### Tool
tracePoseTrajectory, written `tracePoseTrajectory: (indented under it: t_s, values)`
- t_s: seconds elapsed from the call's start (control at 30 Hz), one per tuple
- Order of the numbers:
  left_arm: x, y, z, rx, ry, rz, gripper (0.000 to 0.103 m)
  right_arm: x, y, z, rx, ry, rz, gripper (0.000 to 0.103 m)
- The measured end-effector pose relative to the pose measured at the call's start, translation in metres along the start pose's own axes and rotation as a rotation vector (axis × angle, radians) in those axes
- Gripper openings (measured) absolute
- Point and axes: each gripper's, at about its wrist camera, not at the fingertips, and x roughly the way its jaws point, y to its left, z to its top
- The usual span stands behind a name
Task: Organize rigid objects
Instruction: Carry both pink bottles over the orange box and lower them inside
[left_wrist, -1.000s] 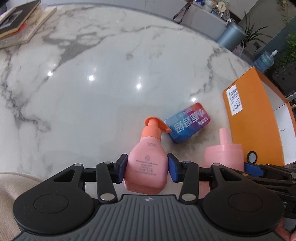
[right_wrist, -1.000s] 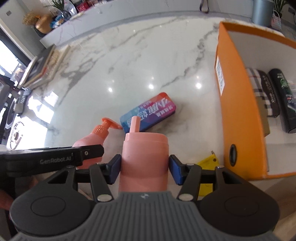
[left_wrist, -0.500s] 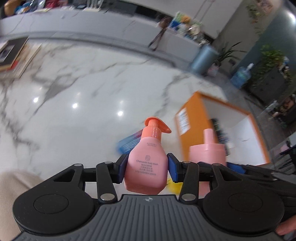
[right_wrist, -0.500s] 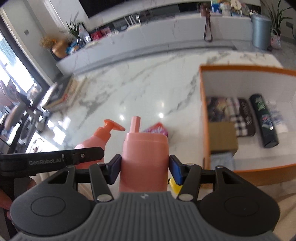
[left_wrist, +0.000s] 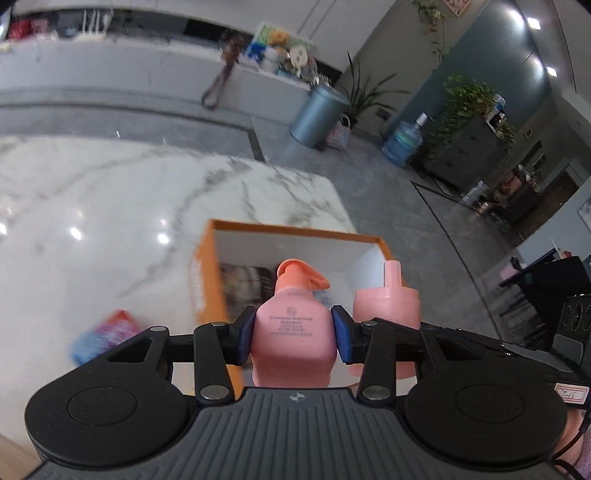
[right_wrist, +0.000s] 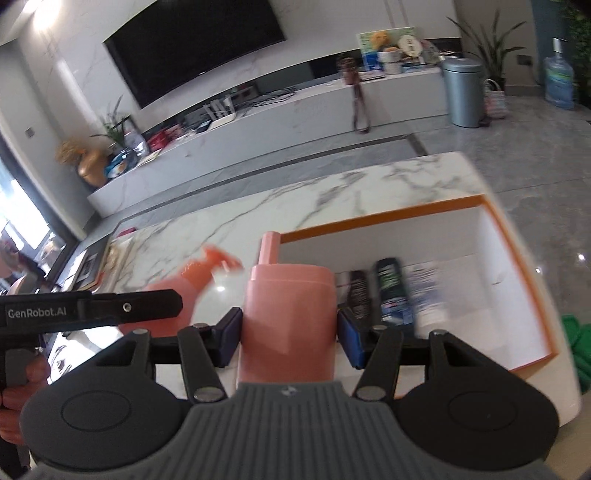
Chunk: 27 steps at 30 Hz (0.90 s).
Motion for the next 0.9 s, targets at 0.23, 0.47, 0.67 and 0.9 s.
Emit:
tracePoseTrajectory:
  t_s: [0.23,0.47,0.67,0.9]
  values:
    - [0.088,-0.015,-0.006,-0.032,0.123,0.014,0.049,0.032,-0.061,0.011,0.027,0.144,-0.040,0.057]
    - [0.137,0.003,-0.023,-0.151,0.176,0.088,0.049,0.081,-0.099,0.004,0.088,0.330,-0.007,0.057]
    - [0.144,-0.003,-0.033,-0.146,0.171,0.121,0.049,0.109,-0.113,0.000,0.097,0.449,0.039,0.057]
    - [0.144,-0.003,-0.040,-0.149,0.219,0.113,0.049,0.132,-0.123,-0.009,0.145,0.522,0.068,0.057]
